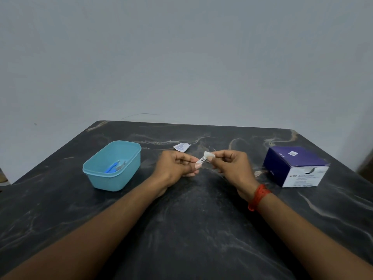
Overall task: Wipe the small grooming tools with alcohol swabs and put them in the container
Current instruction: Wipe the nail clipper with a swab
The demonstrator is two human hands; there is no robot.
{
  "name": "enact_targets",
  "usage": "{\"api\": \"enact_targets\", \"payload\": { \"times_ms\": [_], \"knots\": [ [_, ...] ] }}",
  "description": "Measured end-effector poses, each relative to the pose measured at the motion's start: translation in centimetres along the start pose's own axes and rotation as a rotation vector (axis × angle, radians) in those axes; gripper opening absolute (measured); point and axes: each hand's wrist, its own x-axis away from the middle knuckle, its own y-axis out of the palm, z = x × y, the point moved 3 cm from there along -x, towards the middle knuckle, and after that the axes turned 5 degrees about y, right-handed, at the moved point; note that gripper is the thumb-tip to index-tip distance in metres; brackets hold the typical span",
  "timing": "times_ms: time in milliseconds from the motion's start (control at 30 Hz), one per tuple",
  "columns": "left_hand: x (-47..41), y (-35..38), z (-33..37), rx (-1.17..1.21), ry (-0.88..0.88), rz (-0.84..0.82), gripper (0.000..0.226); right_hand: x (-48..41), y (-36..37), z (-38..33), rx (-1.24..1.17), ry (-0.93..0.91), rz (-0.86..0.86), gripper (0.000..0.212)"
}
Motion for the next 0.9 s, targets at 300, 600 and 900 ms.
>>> {"api": "enact_targets", "payload": {
  "times_ms": [300, 600, 900],
  "knots": [
    [0.4, 0.0, 0.5, 0.039, -0.002, 0.009, 0.014, 0.6, 0.4, -0.5, -0.262, 0.129, -0.147, 0.017],
    [0.6, 0.4, 0.7, -0.044, 0.106, 0.015, 0.011, 0.5, 0.4, -0.1, -0.225, 0.021, -0.152, 0.018],
    [0.2, 1.3, 0.2, -0.275, 0.24, -0.041, 0.009, 0.3, 0.8, 0.2, -0.221, -0.03, -0.056, 0.017]
  ]
}}
